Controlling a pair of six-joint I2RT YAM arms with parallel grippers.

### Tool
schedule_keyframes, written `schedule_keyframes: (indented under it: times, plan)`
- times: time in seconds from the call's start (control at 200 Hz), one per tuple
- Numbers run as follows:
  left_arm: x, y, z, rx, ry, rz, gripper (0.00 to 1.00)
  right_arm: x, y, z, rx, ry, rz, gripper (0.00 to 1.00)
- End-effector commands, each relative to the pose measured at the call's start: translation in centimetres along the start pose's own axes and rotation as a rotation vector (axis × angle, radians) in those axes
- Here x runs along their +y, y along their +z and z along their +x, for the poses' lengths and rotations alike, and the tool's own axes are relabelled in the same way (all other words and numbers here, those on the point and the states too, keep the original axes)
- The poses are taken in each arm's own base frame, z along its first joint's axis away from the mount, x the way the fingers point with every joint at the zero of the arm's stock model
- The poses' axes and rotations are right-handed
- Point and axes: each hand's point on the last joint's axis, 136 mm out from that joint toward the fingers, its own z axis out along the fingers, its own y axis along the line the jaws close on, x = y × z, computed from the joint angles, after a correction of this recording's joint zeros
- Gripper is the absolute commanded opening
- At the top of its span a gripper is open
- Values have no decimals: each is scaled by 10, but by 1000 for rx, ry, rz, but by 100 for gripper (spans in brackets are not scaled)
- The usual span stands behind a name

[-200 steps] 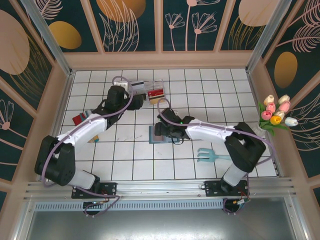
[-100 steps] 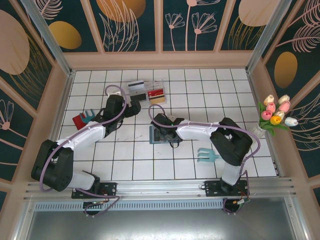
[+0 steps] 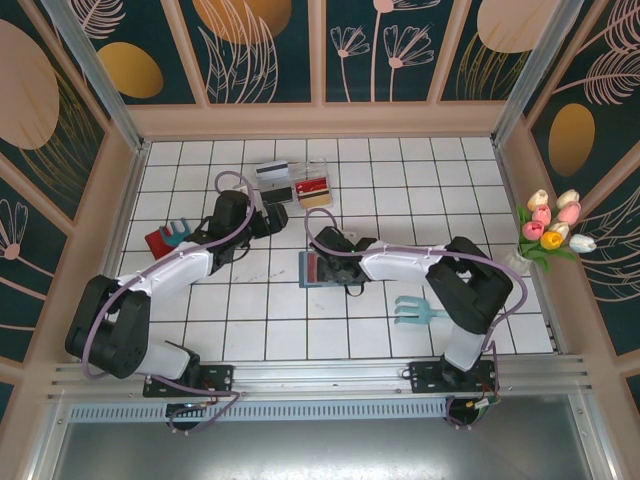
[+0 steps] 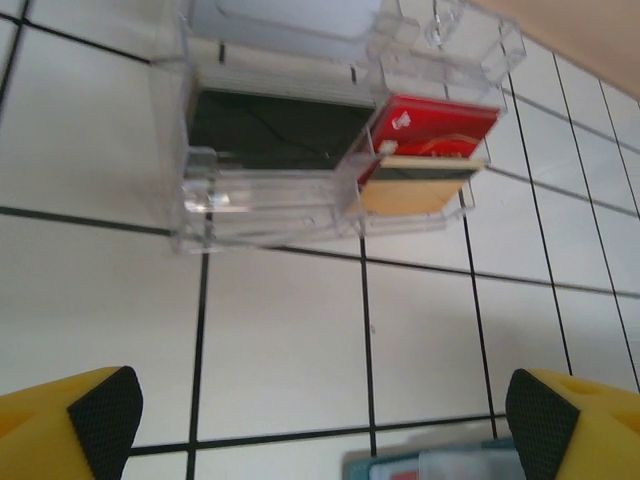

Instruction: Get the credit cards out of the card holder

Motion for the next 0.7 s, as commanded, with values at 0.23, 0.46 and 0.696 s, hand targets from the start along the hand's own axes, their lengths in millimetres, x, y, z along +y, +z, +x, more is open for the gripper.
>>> schedule_keyframes:
  times: [0.23,0.46,0.696]
  plan:
    - [-30,13,53,192,-81,171,82,-11,5,12,48,59,-112,60]
    - [-63,25,91,318,-62,278,68,-13,3,10,35,46,-124,57]
    - [-77,34,101,367,-119,322,64,-10,-1,8,7,30,-170,53]
